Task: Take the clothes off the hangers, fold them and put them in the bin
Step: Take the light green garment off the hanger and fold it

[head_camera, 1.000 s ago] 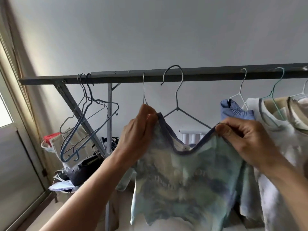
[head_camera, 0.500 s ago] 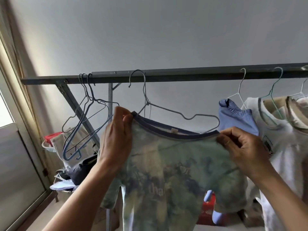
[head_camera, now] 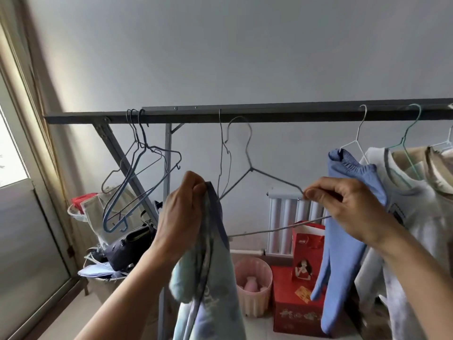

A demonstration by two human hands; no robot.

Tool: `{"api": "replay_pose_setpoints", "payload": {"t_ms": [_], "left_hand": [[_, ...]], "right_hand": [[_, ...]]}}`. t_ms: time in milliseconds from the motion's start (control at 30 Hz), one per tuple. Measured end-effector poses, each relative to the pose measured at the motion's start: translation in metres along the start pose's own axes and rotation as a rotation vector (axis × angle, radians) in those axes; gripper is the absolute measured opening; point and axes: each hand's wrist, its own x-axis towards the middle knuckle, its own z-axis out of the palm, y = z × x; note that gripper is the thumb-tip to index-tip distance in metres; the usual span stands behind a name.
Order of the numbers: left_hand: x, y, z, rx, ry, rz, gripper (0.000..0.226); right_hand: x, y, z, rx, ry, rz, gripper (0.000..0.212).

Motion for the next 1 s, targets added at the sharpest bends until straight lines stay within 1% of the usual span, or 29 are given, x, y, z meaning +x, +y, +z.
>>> {"api": "replay_pose_setpoints", "payload": {"t_ms": [33, 67, 100, 133, 167, 200, 233, 300, 367, 433, 533, 600, 700, 800, 900, 1000], "left_hand": [[0.0, -0.004, -0.002, 0.04, 0.004, -0.013, 0.012], [0.0, -0.008, -0.005, 0.09, 0.001, -0.021, 0.012], [0.0, -0.011, -0.006, 0.131, -0.008, -0.031, 0.012], [0.0, -0.014, -0.008, 0.156, -0.022, -0.04, 0.013], [0.001, -0.015, -0.009, 0.174, -0.039, -0.044, 0.012], [0.002, -0.015, -0.009, 0.185, -0.053, -0.036, 0.012], [0.003, -0.014, -0.008, 0.191, -0.065, -0.026, 0.012], [0.006, -0.011, -0.006, 0.171, -0.072, -0.014, 0.012], [0.009, -0.008, -0.005, 0.136, -0.066, -0.006, 0.012], [0.012, -0.007, -0.005, 0.103, -0.052, -0.004, 0.011], [0.016, -0.007, -0.007, 0.052, -0.038, -0.006, 0.01], [0.019, -0.008, -0.008, -0.003, -0.046, 0.006, 0.01], [0.024, -0.011, -0.013, -0.146, -0.066, 0.02, 0.012], [0.026, -0.012, -0.019, -0.311, -0.119, -0.006, 0.017], [0.026, -0.011, -0.025, -0.369, -0.152, 0.001, 0.018], [0.025, -0.008, -0.031, -0.4, -0.168, 0.013, 0.018]], "right_hand": [[0.001, 0.001, -0.008, 0.001, 0.008, 0.022, 0.058], [0.001, 0.0, -0.017, -0.009, 0.02, 0.042, 0.054], [0.002, 0.002, -0.026, -0.033, 0.042, 0.049, 0.041], [0.003, 0.004, -0.036, -0.081, 0.063, 0.065, 0.02], [0.005, 0.01, -0.044, -0.117, 0.076, 0.096, 0.01], [0.007, 0.014, -0.051, -0.184, 0.103, 0.125, 0.019], [0.01, 0.016, -0.055, -0.26, 0.141, 0.146, 0.024], [0.02, 0.009, -0.053, -0.358, 0.183, 0.179, 0.023], [0.034, 0.002, -0.043, -0.403, 0.223, 0.194, 0.023], [0.051, -0.009, -0.027, -0.463, 0.289, 0.194, 0.03], [0.075, -0.014, -0.003, -0.46, 0.339, 0.251, 0.035], [0.086, -0.014, 0.011, -0.453, 0.315, 0.305, 0.034], [0.09, -0.014, 0.032, -0.452, 0.266, 0.362, 0.021], [0.089, -0.011, 0.047, -0.431, 0.243, 0.391, 0.017], [0.089, -0.006, 0.053, -0.42, 0.201, 0.417, 0.019], [0.085, -0.005, 0.056, -0.44, 0.153, 0.433, 0.028]]}}
